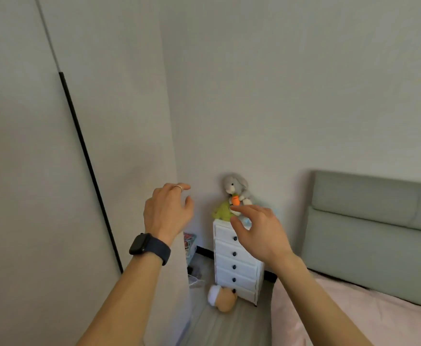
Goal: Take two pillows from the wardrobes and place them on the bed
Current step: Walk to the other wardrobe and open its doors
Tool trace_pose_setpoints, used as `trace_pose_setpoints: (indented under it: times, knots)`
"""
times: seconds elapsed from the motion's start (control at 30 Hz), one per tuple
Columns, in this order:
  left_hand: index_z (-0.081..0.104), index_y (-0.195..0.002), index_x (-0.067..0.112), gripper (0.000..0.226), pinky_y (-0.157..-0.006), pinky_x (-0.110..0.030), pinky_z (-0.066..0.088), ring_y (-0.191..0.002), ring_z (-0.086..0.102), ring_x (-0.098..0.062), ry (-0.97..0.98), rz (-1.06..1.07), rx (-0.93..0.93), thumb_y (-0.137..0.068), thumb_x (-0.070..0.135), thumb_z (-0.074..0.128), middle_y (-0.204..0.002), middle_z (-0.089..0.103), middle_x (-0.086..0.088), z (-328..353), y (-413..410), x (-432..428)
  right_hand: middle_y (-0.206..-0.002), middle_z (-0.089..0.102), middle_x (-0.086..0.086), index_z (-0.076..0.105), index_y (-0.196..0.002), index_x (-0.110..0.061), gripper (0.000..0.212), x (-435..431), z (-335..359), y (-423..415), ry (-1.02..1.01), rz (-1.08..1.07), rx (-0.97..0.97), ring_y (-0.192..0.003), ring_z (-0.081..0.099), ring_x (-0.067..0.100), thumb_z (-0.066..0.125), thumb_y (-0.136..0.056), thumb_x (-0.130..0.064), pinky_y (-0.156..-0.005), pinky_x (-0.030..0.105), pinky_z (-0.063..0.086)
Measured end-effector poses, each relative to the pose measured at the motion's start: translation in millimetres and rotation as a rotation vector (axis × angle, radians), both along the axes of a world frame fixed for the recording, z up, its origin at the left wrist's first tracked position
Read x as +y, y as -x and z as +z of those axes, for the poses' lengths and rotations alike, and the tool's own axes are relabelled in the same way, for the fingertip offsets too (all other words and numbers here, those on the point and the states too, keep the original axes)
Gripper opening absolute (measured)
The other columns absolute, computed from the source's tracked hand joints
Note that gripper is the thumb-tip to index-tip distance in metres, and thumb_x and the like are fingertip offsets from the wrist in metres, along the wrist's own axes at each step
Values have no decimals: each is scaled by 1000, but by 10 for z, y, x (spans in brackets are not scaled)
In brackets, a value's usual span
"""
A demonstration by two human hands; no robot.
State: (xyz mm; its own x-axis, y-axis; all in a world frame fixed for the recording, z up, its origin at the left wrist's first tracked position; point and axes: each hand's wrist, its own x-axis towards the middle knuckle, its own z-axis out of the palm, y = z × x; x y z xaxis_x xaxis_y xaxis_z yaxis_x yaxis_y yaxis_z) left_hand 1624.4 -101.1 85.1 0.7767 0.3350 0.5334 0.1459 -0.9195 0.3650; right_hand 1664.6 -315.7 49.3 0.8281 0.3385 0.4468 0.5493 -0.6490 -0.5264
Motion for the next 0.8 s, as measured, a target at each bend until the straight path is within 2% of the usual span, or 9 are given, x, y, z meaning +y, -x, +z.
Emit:
trace_pose_setpoints:
  times: [0.13,0.27,0.43,0.57,0.67,0.8]
  knots:
    - [66,-126,27,32,-89,-38,51,-121,55,-22,-46,130,-135,-96,30,55,-133,62,4,255,-159,521,-130,67,-7,66,-130,-31,34,628,245,-553,-26,154,-98,-123,54,24,57,-98,-36,-102,29,38]
    - [65,-127,26,33,-96,-38,45,-126,49,-21,-129,302,-284,-94,28,58,-133,60,3,519,-217,1060,-134,63,-10,62,-133,-34,36,1376,489,-982,-79,324,-153,-131,47,21,53,-99,-40,-106,40,43]
    - [62,-131,16,42,-107,-48,38,-134,44,-32,-321,526,-404,-90,21,64,-140,55,-11,822,-141,1616,-143,57,-9,57,-140,-31,41,2273,738,-1286,-135,535,-252,-136,40,18,51,-100,-42,-110,36,39]
    - [62,-131,13,47,-112,-56,32,-140,39,-34,-444,687,-453,-88,32,59,-146,51,-14,937,-128,1917,-147,52,-8,55,-142,-30,44,2850,842,-1495,-223,658,-321,-140,37,16,51,-100,-44,-111,39,40]
    - [59,-133,13,53,-117,-55,25,-145,32,-31,-438,762,-452,-89,42,53,-150,46,-14,950,-154,2022,-149,51,-2,57,-140,-25,46,3213,889,-1605,-291,730,-373,-140,39,24,55,-98,-42,-109,46,42]
    - [54,-138,16,59,-118,-59,21,-151,19,-27,-411,851,-425,-89,50,52,-158,35,-10,888,-262,2143,-153,46,5,58,-140,-23,53,3627,1028,-1712,-404,789,-467,-141,40,30,48,-94,-47,-107,50,45]
